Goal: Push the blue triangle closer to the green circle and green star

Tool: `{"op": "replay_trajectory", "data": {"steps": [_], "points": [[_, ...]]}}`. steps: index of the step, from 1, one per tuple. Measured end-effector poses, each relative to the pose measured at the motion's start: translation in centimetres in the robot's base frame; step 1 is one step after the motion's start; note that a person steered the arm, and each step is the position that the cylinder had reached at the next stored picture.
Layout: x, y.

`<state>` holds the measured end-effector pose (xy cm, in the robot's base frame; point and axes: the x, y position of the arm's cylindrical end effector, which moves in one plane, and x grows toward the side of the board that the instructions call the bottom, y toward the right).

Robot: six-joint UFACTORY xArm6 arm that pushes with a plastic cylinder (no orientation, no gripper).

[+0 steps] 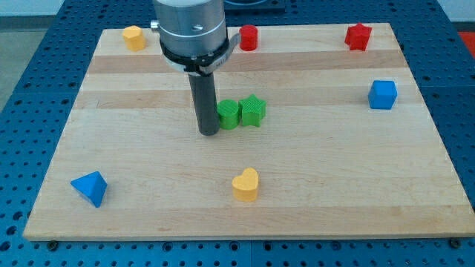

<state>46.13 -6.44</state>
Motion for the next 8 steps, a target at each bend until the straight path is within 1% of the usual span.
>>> {"op": "replay_trajectory", "data": {"steps": [1, 2, 4, 5, 6, 7, 8], "points": [[0.0, -3.9], [0.5, -9.5], [4.6, -18.4], [7.2, -20.2], [10.5, -20.5], [12.0, -20.5], [11.6, -20.2]]}}
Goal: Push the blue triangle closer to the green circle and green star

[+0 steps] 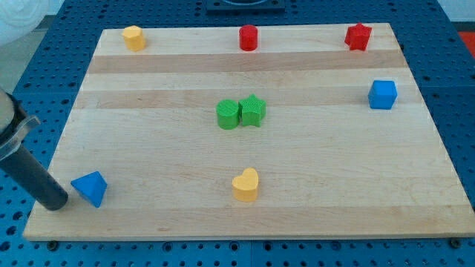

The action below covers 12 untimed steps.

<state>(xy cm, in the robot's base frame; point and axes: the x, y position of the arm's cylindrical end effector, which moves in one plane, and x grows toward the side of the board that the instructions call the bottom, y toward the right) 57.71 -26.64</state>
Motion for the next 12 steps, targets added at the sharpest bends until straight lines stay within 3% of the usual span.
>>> {"op": "replay_trajectory", "data": {"steps": [4, 10, 12], "points": [[-1.1, 9.3], [-8.2, 10.6], [-8.3, 15.9]]}}
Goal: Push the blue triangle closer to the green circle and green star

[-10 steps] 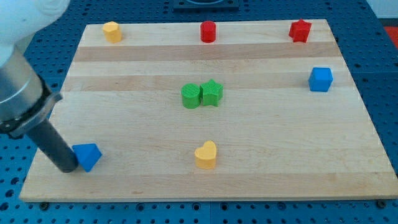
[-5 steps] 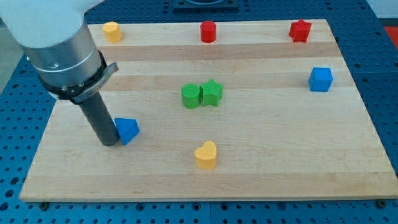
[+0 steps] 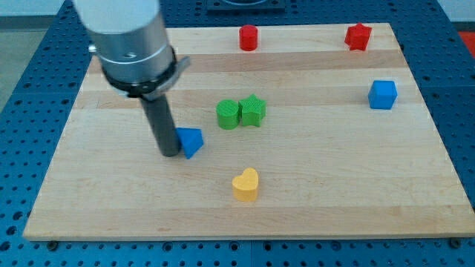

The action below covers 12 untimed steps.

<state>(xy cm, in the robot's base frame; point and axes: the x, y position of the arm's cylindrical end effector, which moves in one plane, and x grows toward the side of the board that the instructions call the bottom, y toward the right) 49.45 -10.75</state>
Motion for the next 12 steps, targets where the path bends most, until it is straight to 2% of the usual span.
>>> {"op": "replay_trajectory", "data": {"steps": [1, 5, 9, 12], "points": [[0.0, 2.5], [-0.1, 5.3], [-1.3, 3.2], [-1.7, 4.3]]}}
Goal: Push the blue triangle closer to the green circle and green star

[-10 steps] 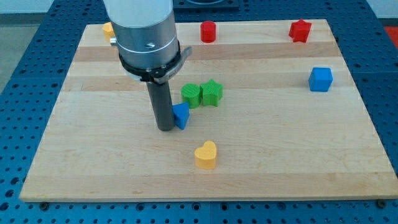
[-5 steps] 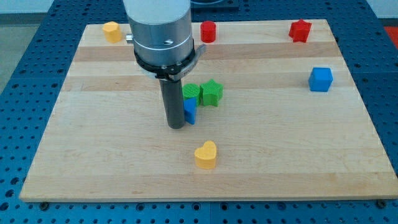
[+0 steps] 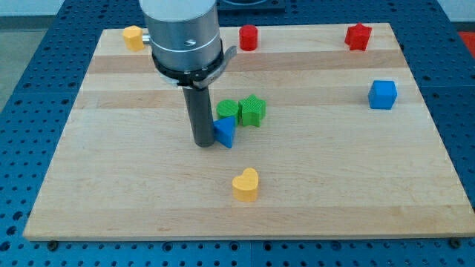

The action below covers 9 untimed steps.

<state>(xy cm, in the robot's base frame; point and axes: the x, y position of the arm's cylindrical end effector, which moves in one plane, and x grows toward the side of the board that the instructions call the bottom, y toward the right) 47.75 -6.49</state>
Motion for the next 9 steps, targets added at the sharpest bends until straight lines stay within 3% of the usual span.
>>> {"op": "replay_trajectory", "data": {"steps": [8, 9], "points": [[-0.3, 2.8], [0.0, -1.6]]}}
